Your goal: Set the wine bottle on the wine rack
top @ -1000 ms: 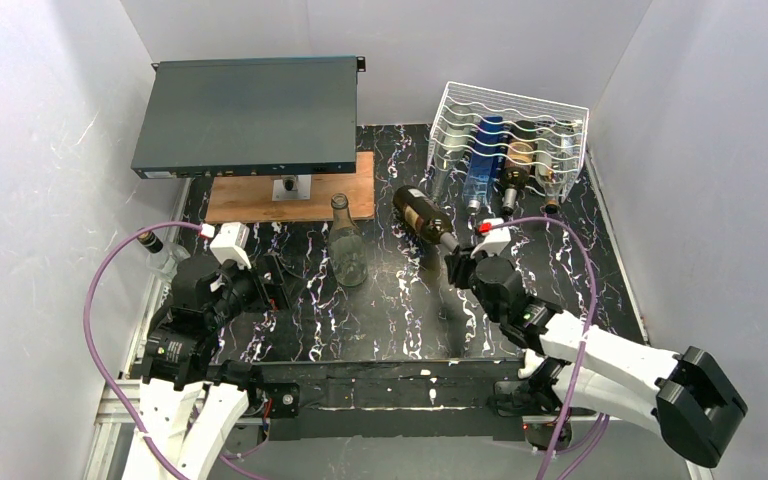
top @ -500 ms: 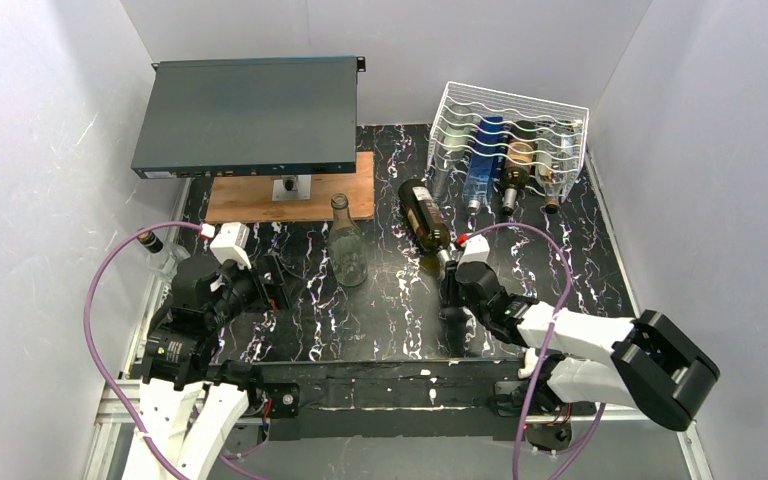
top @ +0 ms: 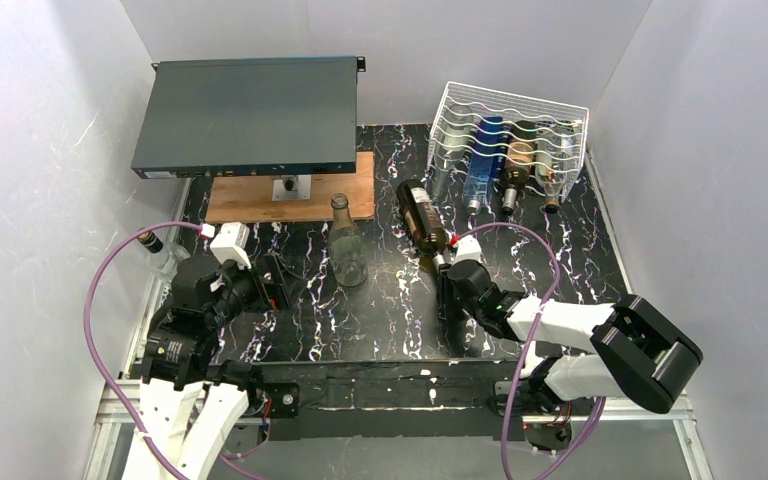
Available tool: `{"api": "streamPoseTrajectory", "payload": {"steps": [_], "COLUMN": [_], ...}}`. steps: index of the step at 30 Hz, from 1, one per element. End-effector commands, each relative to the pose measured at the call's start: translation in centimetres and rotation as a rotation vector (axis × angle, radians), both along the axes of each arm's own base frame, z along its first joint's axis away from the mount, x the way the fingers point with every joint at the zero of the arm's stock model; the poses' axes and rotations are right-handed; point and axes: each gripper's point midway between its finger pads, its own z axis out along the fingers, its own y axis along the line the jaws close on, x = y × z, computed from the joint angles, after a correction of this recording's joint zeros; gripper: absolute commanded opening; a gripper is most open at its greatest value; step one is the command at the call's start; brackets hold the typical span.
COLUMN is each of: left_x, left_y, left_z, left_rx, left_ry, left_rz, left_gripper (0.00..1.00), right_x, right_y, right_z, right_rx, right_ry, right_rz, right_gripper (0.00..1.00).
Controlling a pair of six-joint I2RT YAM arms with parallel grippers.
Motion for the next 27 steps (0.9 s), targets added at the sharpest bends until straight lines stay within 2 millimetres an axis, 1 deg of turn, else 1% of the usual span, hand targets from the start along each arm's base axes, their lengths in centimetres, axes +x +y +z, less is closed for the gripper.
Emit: {"api": "streamPoseTrajectory", "payload": {"steps": [1,4,7,13,18,22,27], "left_x": [0.1,0.1,0.1,0.1,0.1,0.1,0.2], "left_y": [-0.1,-0.1,0.0,-0.1,-0.1,-0.1,-0.1], "left_z": [-0.2,-0.2,-0.2,-0.2,-0.3,-0.3,-0.3], "left_rx": [0.008,0.007,0.008,0.007,0.008,0.009,0.009], "left_ry": [-0.003,-0.003,-0.001,0.001,0.003,0.004,0.006], "left_rz": [-0.012,-0.01,-0.009,-0.012,-0.01,-0.011,-0.011], "left_gripper": [0.99,0.99,0.99,0.99,0.99,0.99,0.99], "right_x": [1.1,1.3,1.5,3.0,4.6,5.4,6.0], "right_y": [0.8,0.6,0.8,0.7,1.2,1.3,0.8], "right_z": [1.3,1.3,1.3,1.8,1.9,1.3,0.2], "right_rx": [0.009,-0.019,-0.038,-0.097,-0.145,-0.198,-0.246], "right_ry": [-0.027,-0.028,-0.028,-0.058,-0.08,-0.084,-0.094], "right_rz": [-0.008,-0.007,0.007,-0.016,-0.036,-0.037,-0.054], "right_gripper": [0.5,0.61,0.67,0.69,0.67,0.67,0.62]}}
